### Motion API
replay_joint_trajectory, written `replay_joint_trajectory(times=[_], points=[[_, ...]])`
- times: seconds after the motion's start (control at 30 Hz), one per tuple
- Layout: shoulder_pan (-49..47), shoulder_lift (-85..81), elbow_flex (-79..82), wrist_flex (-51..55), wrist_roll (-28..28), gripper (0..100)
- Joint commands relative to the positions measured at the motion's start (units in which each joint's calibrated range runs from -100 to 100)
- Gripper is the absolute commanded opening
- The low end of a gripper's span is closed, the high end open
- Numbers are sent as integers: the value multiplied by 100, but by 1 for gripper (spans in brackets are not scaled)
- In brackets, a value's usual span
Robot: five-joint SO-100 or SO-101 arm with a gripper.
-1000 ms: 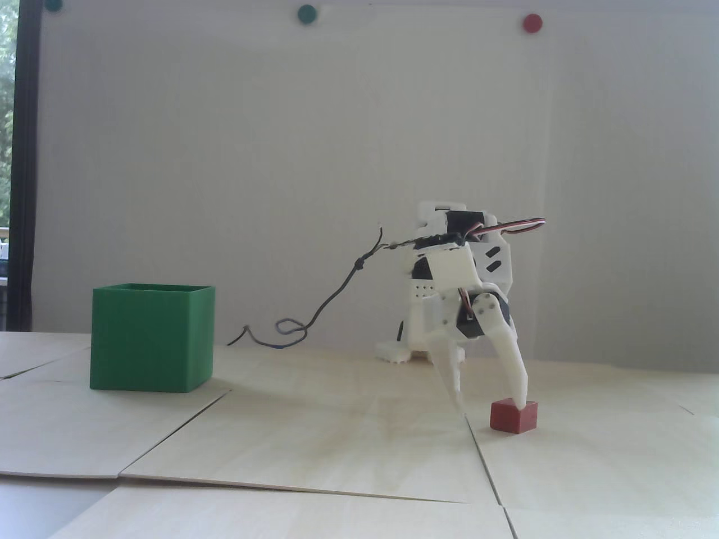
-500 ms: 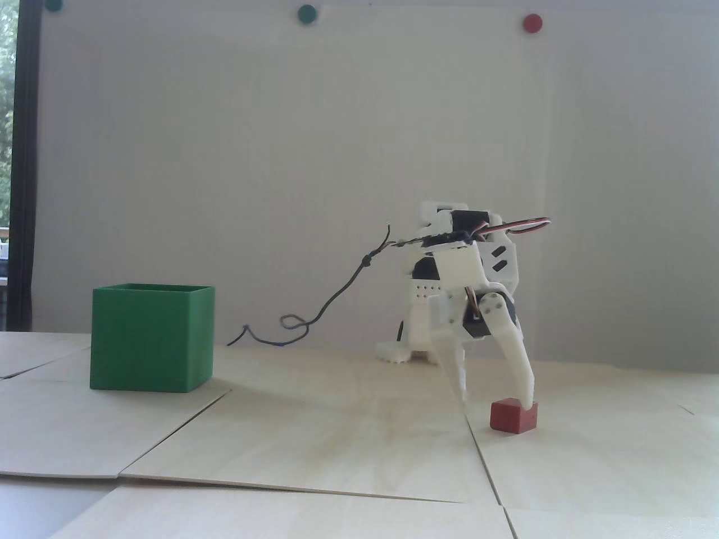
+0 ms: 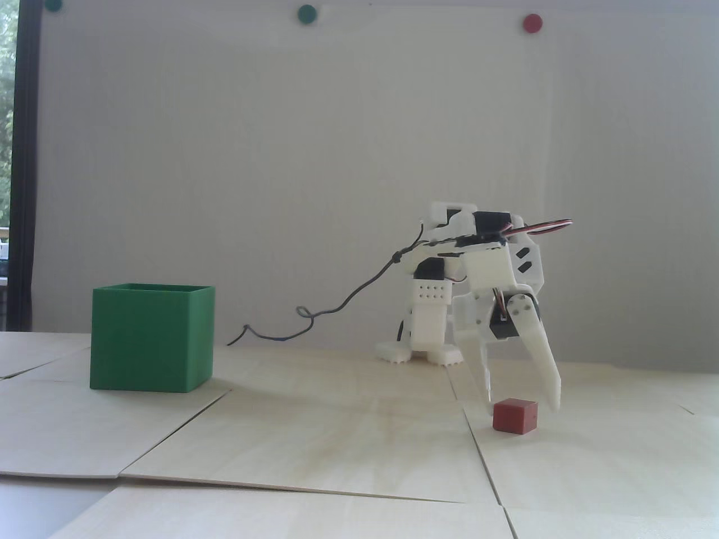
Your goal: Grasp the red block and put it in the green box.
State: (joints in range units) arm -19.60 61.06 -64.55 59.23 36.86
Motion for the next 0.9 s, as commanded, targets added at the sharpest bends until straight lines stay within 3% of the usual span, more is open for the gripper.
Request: replay_joint_trajectory(times=[0.0, 0.33, 0.4, 0.43, 0.87], points=[[-102, -173, -431, -72, 36, 22], [-247, 317, -493, -139, 52, 21], [-312, 325, -475, -139, 52, 13], [-360, 325, -475, -139, 26, 1], [147, -496, -422, -47, 5, 2]])
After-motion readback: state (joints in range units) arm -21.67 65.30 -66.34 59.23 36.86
